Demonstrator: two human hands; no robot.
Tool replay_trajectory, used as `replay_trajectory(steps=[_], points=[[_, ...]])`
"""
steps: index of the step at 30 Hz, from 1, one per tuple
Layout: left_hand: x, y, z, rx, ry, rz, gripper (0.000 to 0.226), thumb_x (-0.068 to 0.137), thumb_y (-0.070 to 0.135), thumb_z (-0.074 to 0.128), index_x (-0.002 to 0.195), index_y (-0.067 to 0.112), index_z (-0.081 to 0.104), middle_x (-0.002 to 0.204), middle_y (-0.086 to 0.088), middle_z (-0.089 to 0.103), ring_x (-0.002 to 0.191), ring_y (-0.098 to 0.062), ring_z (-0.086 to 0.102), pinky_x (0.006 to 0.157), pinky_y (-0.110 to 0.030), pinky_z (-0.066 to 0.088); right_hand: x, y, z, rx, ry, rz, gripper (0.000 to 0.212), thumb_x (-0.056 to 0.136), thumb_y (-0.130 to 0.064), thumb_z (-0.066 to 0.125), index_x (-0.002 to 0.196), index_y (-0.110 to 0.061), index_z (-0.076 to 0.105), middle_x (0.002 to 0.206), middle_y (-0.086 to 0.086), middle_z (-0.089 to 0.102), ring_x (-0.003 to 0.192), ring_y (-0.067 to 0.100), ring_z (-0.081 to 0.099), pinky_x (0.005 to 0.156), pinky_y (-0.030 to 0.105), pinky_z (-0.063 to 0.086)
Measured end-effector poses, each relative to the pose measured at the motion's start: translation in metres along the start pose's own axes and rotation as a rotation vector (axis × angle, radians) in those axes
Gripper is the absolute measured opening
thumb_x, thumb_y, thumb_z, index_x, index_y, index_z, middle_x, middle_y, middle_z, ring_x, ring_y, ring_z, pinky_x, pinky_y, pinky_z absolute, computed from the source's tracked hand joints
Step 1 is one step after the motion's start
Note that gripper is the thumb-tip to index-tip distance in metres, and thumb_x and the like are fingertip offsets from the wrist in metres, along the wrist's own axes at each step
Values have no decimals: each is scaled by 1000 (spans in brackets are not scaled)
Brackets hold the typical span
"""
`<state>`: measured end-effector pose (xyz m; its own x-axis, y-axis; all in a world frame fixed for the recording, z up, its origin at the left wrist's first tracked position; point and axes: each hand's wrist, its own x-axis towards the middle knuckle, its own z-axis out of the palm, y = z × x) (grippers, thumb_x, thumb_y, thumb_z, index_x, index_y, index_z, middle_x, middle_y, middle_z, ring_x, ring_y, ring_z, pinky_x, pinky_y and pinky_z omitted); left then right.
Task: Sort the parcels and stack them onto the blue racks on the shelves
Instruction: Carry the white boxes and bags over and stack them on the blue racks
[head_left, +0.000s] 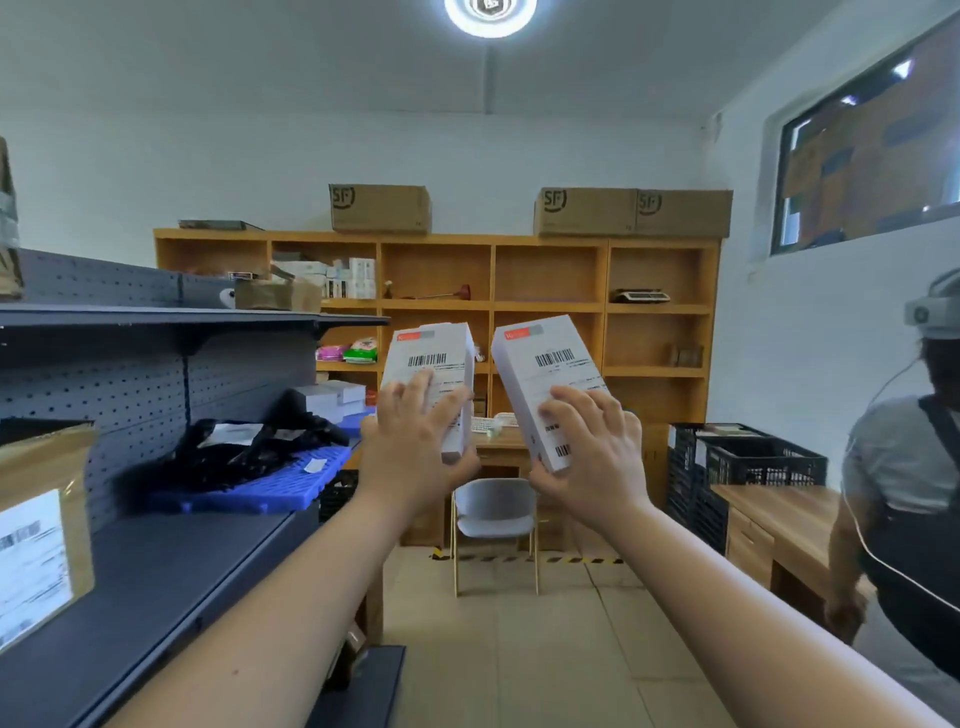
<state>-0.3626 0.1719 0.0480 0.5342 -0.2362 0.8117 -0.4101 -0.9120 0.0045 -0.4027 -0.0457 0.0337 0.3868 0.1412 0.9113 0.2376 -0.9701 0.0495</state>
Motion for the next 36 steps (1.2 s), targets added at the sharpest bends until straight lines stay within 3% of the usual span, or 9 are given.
replay_trajectory(steps=[7,14,22,29,36], points=[[66,0,58,35,24,-46,68,71,63,32,134,40,37,145,-5,30,125,-30,24,86,-49,43,46,64,62,55,39,4,56,66,-42,68,117,-25,50,129,-3,50,119,23,37,87,44,35],[91,-26,132,106,-50,-127,66,72,60,42,135,41,40,145,-5,36,123,-28,22,86,-45,41,79,106,136,128,27,20,56,70,-41,69,119,-25,48,131,-3,46,121,23,34,92,44,31],[127,-92,215,179,-119,-134,67,73,60,41,137,45,34,149,-3,29,127,-28,24,90,-44,39,91,118,253,219,25,31,58,68,-41,69,119,-27,46,130,-1,49,119,25,38,90,46,35],[187,-162,288,163,-144,-80,67,72,59,38,138,45,34,151,-2,26,130,-28,22,93,-46,38,130,117,360,142,-47,-22,60,65,-47,66,119,-26,49,130,-1,50,118,25,39,88,49,39],[244,-247,348,207,-121,-33,68,66,61,35,130,44,45,144,-5,38,121,-29,29,86,-46,43,173,119,464,145,-45,-25,59,66,-45,66,119,-25,49,130,-1,50,121,25,38,89,51,39]])
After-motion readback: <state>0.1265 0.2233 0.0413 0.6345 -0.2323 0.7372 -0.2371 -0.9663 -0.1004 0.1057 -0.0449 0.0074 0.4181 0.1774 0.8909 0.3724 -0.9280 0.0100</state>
